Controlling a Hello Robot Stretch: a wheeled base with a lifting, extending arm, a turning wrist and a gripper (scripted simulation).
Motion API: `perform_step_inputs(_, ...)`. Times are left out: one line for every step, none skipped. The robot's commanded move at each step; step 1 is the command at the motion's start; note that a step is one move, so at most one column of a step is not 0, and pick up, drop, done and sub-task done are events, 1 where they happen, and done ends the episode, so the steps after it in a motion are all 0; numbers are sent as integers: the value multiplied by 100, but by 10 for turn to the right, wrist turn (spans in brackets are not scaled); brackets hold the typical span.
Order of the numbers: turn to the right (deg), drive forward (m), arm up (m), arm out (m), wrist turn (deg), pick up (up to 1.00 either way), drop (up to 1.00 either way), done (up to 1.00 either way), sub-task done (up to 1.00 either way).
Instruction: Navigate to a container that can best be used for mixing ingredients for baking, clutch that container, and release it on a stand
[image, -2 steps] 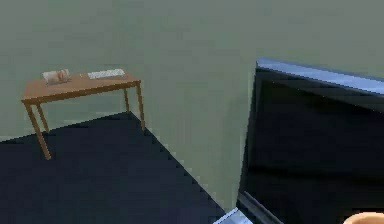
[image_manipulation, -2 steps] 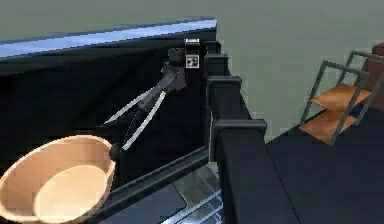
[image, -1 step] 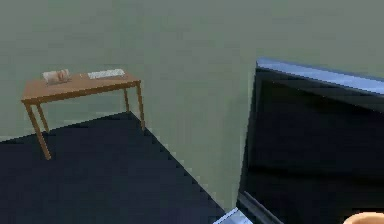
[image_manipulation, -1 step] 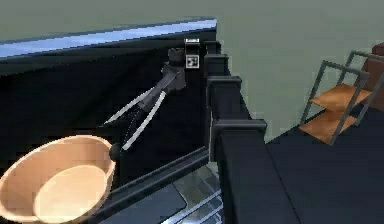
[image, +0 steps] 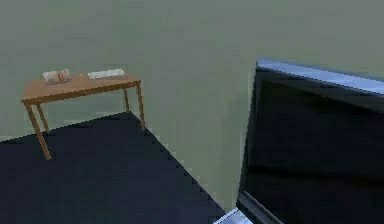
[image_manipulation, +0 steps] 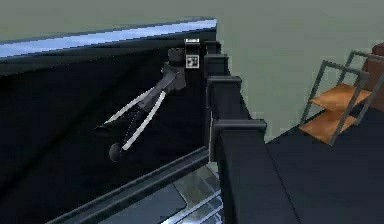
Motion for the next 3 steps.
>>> perform_step_inputs(0, 0, 0, -10, 0, 0, 0, 0, 0)
perform_step_inputs(0, 0, 0, -28, 0, 0, 0, 0, 0)
perform_step_inputs(-270, 0, 0, 0, 0, 0, 0, 0, 0)
